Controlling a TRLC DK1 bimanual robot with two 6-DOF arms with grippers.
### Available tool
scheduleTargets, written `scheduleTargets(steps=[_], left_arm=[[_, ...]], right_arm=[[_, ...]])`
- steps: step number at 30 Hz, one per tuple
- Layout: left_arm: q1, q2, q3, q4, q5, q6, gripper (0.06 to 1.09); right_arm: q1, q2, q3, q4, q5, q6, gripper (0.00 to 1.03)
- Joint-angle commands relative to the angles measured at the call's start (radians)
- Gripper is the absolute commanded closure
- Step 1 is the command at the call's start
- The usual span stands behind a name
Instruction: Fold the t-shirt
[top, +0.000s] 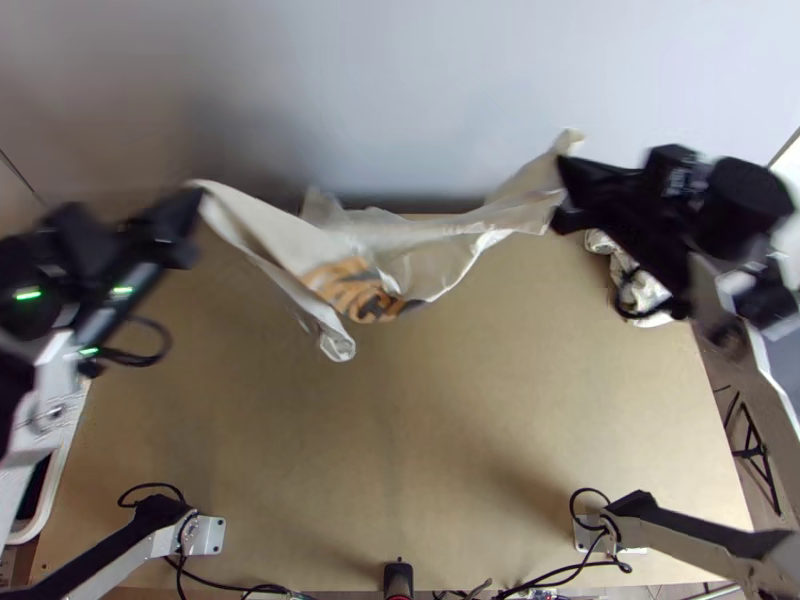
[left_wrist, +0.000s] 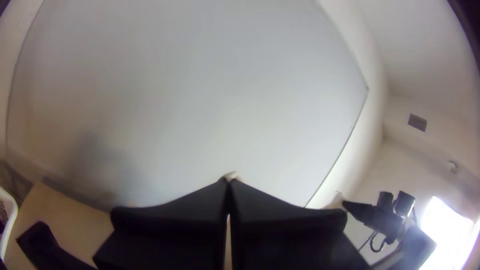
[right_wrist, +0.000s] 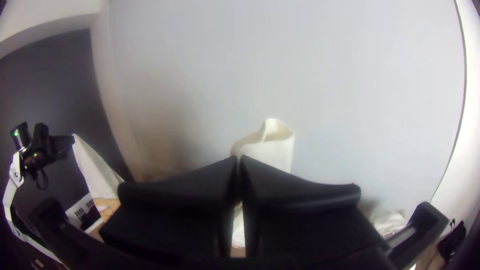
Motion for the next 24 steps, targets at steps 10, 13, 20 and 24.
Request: scheduleTargets(steps=[10, 13, 20, 24], left_arm=[[0.276, -0.263, 0.206, -0.265, 0.030, -0.090, 1.05], [0.294, -0.306, 0.206, -0.311, 0.033, -0.090, 1.05], [0.320, -0.392, 0.264, -0.420, 0.058, -0.088, 1.05], [0.366, -0.443, 0.273, -0.498, 0.064, -0.085, 1.05]], right_arm=[[-0.030, -0.210, 0.330, -0.312, -0.024, 0.017, 1.00], [-0.039, -0.239, 0.368, -0.315, -0.024, 0.019, 1.00], [-0.053, -0.288, 0.471, -0.329, -0.022, 0.019, 1.00], [-0.061, -0.282, 0.549, -0.358, -0.018, 0.017, 1.00]])
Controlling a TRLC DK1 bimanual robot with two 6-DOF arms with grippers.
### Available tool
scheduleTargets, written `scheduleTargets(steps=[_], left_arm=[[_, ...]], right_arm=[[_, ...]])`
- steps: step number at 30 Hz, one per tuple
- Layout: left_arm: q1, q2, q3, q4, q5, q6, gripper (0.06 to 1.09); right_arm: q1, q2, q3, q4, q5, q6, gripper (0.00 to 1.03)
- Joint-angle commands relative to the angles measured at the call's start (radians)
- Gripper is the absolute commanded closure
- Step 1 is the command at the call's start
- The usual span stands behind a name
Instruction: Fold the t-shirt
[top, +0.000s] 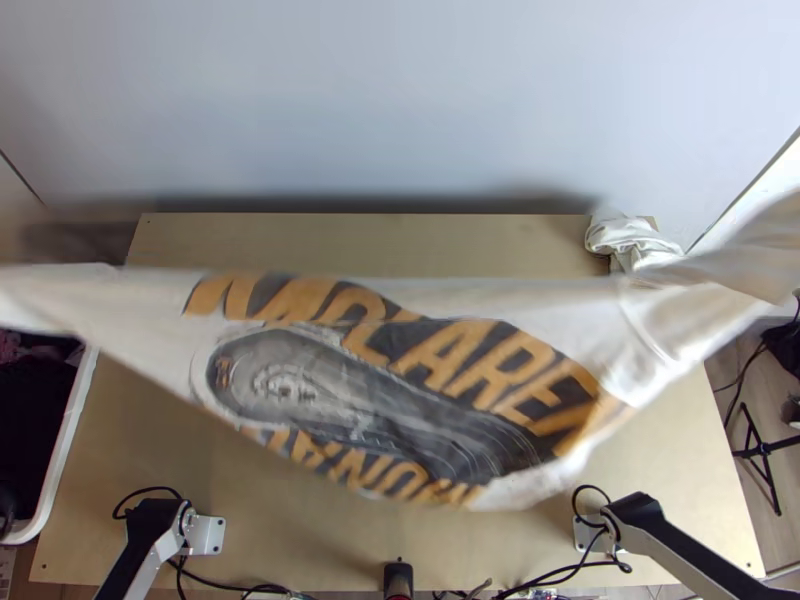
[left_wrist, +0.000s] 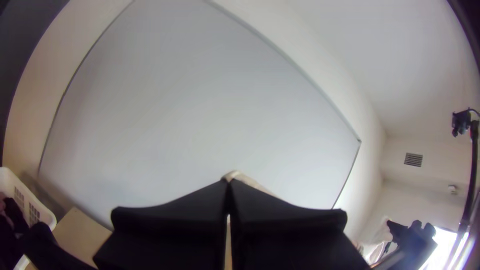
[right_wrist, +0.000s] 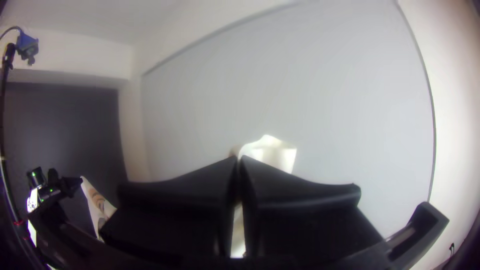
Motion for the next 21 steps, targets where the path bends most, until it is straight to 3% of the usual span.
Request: scheduleTargets(steps=[1, 9, 16, 19, 21], left_arm=[[0.063, -0.096, 0.033, -0.126, 0.013, 0.006, 1.05], [0.176, -0.176, -0.010, -0.204, 0.111, 0.012, 1.05], [0.262, -0.282, -0.394, -0.138, 0.130, 0.089, 1.05], [0.291, -0.306, -0.547, -0.058, 0.128, 0.122, 1.05], [0.301, -0.306, -0.615, -0.012, 0.128, 0.135, 1.05]], right_arm=[[-0.012, -0.014, 0.127, -0.037, 0.009, -0.001, 1.00], [-0.012, 0.050, 0.156, -0.083, 0.013, -0.004, 1.00], [-0.047, 0.216, -0.010, -0.082, 0.013, -0.032, 1.00], [-0.087, 0.311, -0.131, 0.026, 0.007, -0.018, 1.00], [-0.087, 0.365, -0.217, 0.188, -0.001, 0.007, 1.00]])
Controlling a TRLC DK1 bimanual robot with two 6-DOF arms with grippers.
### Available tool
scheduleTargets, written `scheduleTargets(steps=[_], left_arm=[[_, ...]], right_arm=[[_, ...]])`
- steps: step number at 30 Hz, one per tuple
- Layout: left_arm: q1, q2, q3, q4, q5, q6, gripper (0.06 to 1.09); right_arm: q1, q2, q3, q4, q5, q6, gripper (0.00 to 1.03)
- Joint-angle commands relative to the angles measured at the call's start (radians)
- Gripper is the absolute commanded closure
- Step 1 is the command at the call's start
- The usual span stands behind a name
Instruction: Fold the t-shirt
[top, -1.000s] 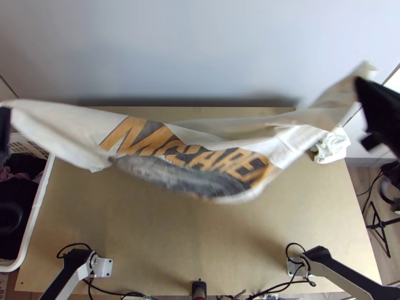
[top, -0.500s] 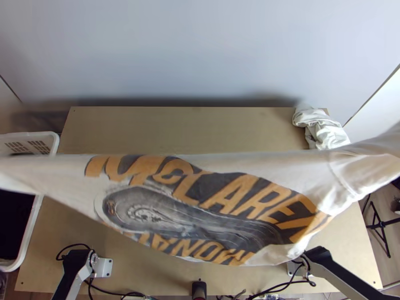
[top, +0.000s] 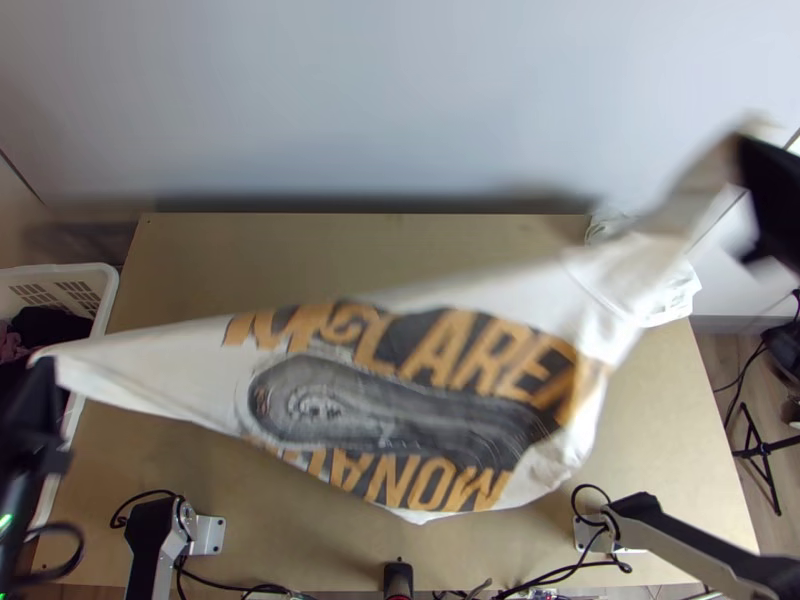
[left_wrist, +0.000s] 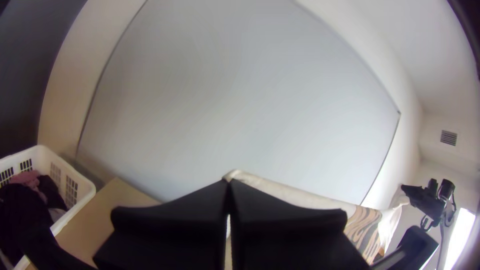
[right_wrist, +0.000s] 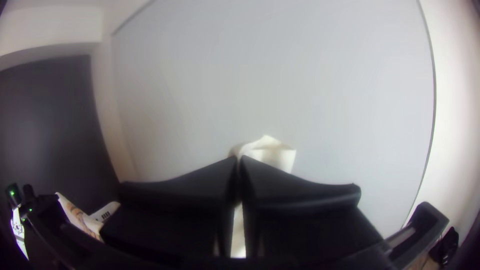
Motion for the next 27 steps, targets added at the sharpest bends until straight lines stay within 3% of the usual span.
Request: scheduleTargets(steps=[1, 4, 11, 19, 23, 24, 25, 27], left_arm=[[0.064, -0.044, -0.306, 0.128, 0.009, 0.059, 1.05], [0.072, -0.012, -0.404, 0.203, 0.005, 0.080, 1.05], [0.073, 0.047, -0.533, 0.356, 0.000, 0.145, 1.05], [0.064, 0.097, -0.640, 0.428, 0.000, 0.185, 1.05], [-0.005, 0.100, -0.656, 0.399, 0.003, 0.189, 1.05], [-0.023, 0.094, -0.653, 0.379, 0.005, 0.192, 1.03], [-0.043, 0.082, -0.656, 0.370, 0.008, 0.198, 0.95], [-0.080, 0.068, -0.657, 0.339, 0.029, 0.241, 0.66]], right_arm=[[-0.037, 0.202, -0.232, 0.298, -0.026, 0.043, 1.00], [-0.037, 0.400, -0.179, 0.356, -0.062, 0.121, 1.00], [0.023, 0.823, 0.007, 0.247, -0.072, 0.126, 1.00], [0.092, 0.997, -0.058, 0.270, -0.039, 0.064, 1.00], [0.095, 0.986, -0.119, 0.321, -0.024, 0.054, 1.00], [0.102, 0.971, -0.136, 0.321, -0.024, 0.052, 1.00], [0.108, 0.954, -0.156, 0.324, -0.024, 0.052, 1.00], [0.120, 0.908, -0.203, 0.352, -0.024, 0.057, 1.00]])
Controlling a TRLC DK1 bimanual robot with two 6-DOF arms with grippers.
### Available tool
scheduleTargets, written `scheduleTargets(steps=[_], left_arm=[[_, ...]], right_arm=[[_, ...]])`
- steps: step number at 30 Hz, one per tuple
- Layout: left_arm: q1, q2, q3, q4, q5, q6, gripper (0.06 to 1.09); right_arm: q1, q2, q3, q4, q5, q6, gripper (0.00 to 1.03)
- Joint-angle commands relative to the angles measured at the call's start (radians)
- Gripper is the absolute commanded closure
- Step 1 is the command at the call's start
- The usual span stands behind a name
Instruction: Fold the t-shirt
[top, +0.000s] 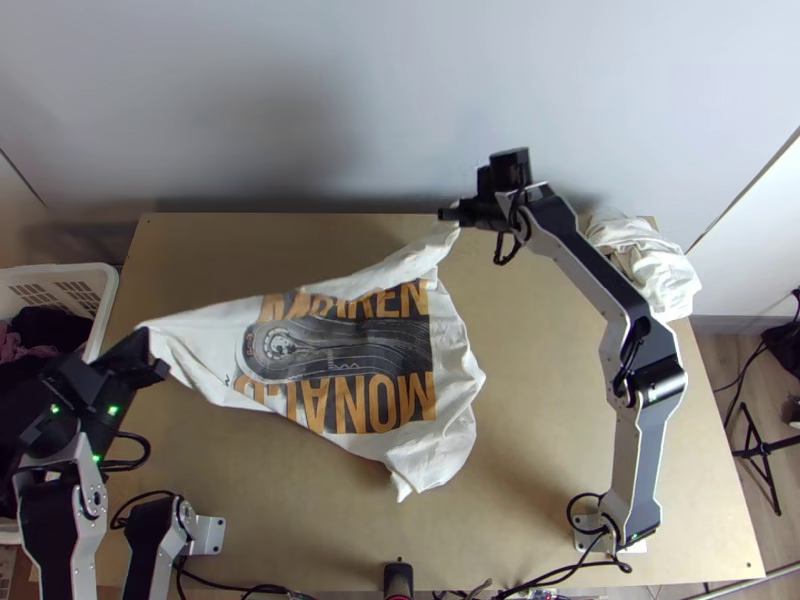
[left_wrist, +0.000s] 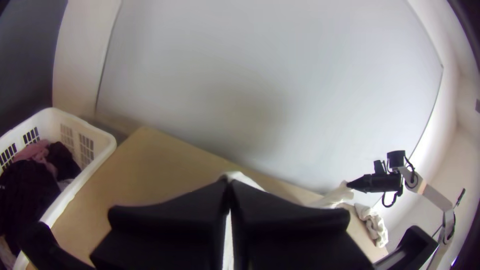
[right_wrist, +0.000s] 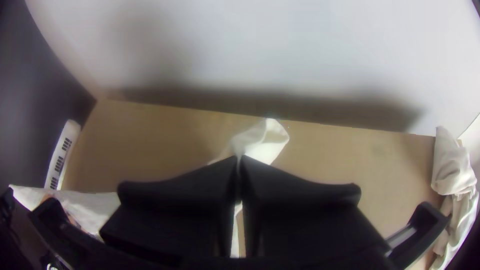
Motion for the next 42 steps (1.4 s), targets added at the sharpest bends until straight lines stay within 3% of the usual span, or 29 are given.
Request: scheduleTargets(steps=[1, 3, 6, 7, 13, 15, 17, 19, 22, 28, 32, 35, 40, 42], left_arm=[[-0.115, -0.016, -0.028, -0.086, 0.057, 0.094, 0.55], [-0.178, -0.031, -0.022, -0.150, 0.097, 0.147, 0.32], [-0.331, -0.105, -0.019, -0.271, 0.117, 0.284, 0.22], [-0.393, -0.135, -0.022, -0.305, 0.112, 0.327, 0.12], [-0.406, -0.206, -0.036, -0.354, 0.060, 0.569, 0.10], [-0.323, -0.205, -0.065, -0.286, -0.001, 0.703, 0.10], [-0.195, -0.175, -0.122, -0.152, -0.011, 0.830, 0.10], [-0.038, -0.057, -0.145, -0.040, 0.008, 0.887, 0.10], [0.137, 0.208, -0.067, 0.006, 0.091, 0.861, 0.10], [0.207, 0.556, 0.096, 0.005, 0.106, 0.698, 0.10], [0.198, 0.710, 0.191, -0.122, 0.192, 0.637, 0.10], [0.192, 0.849, 0.312, -0.299, 0.293, 0.620, 0.10], [0.163, 0.932, 0.398, -0.345, 0.347, 0.529, 0.10], [0.164, 0.969, 0.467, -0.428, 0.388, 0.508, 0.10]], right_arm=[[0.041, -0.052, -0.122, 0.064, 0.006, -0.006, 1.00], [0.050, -0.091, -0.147, 0.073, 0.008, -0.006, 1.00], [0.059, -0.143, -0.168, 0.073, 0.008, 0.010, 1.00], [0.064, -0.160, -0.179, 0.073, 0.008, 0.014, 1.00], [0.093, -0.244, -0.265, 0.091, 0.012, 0.022, 1.00], [0.095, -0.266, -0.280, 0.095, 0.012, 0.022, 1.00], [0.096, -0.293, -0.294, 0.095, 0.012, 0.022, 1.00], [0.101, -0.331, -0.315, 0.095, 0.012, 0.016, 1.00], [0.107, -0.411, -0.374, 0.093, 0.012, 0.014, 1.00], [0.133, -0.532, -0.486, 0.095, 0.012, 0.013, 1.00], [0.142, -0.575, -0.518, 0.093, 0.014, -0.001, 1.00], [0.155, -0.597, -0.545, 0.095, 0.026, -0.036, 1.00], [0.190, -0.617, -0.587, 0.095, 0.061, -0.078, 1.00], [0.194, -0.617, -0.598, 0.095, 0.072, -0.086, 1.00]])
